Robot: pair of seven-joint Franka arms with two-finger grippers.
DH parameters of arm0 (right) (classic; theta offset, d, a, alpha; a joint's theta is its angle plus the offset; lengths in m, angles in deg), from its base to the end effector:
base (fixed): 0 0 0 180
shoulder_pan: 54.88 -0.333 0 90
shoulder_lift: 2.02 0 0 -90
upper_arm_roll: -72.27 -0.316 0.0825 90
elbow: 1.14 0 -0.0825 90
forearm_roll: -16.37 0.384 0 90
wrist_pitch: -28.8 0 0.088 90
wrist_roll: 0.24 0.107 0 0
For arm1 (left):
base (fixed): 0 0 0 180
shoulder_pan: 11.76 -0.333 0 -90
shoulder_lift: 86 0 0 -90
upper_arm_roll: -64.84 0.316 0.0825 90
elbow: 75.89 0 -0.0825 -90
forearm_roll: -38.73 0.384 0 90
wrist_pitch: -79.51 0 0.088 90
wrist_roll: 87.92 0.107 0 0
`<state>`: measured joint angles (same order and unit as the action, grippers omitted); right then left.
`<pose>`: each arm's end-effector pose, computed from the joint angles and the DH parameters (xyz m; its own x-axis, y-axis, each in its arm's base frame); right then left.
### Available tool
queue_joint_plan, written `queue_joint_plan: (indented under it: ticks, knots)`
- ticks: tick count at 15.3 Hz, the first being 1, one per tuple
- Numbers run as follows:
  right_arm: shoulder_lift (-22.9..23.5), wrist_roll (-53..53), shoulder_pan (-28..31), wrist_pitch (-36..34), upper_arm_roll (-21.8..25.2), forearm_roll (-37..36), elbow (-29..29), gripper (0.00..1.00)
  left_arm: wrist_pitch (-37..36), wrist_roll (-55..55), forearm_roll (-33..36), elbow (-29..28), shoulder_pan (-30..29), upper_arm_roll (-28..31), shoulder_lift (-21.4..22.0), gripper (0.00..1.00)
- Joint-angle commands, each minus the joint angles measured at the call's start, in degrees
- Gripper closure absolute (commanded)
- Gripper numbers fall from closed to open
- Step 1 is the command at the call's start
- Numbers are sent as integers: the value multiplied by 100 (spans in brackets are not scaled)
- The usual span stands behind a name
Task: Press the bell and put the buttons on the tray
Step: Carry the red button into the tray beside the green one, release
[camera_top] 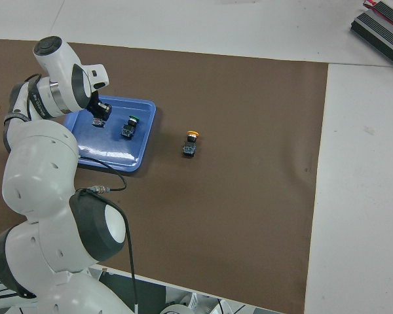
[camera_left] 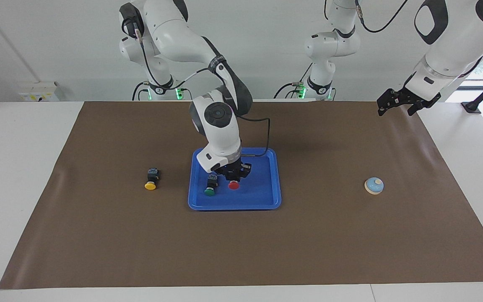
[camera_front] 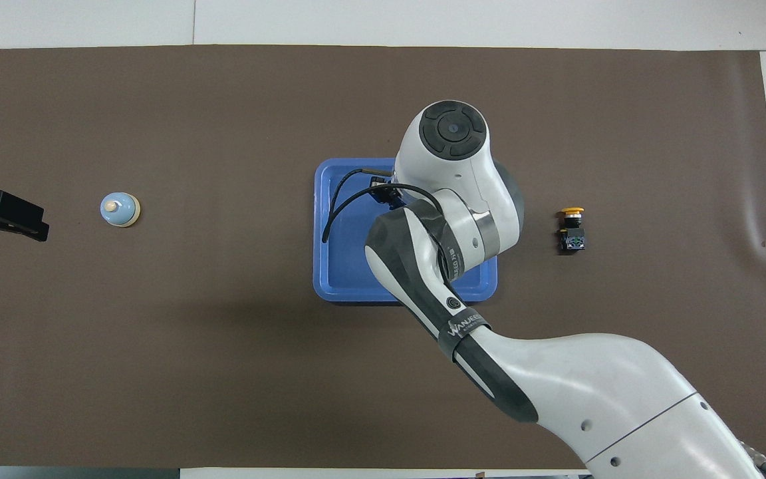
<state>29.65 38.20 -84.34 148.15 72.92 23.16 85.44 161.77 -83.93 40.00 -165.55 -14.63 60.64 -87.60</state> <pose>0.6131 0.3454 0.3446 0.9745 -0.2193 -0.0481 -0.2228 -0.9710 -0.0872 0.5471 -0.0095 0.6012 0.9835 -0.0897 -0.1574 -0.0923 -0.9957 -0.0092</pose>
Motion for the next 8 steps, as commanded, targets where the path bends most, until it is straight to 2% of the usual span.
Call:
queue_joint_plan:
  ticks: [1, 2, 5, 7, 8]
  knots:
    - [138, 94, -78, 148, 40, 147, -62, 100, -105, 15, -30, 10, -39, -11, 37, 0]
    - [138, 94, -95, 175, 40, 147, -1, 99, -105, 15, -30, 10, -39, -11, 45, 0]
    - [129, 94, -96, 228, 40, 147, 175, 37, -105, 15, -30, 10, -39, -11, 37, 0]
    - [129, 103, 1, 255, 31, 217, 149, 0, -105, 15, -30, 10, -39, -11, 37, 0]
    - [94, 103, 45, 124, 40, 366, 53, 0, -105, 15, -30, 10, -39, -11, 45, 0]
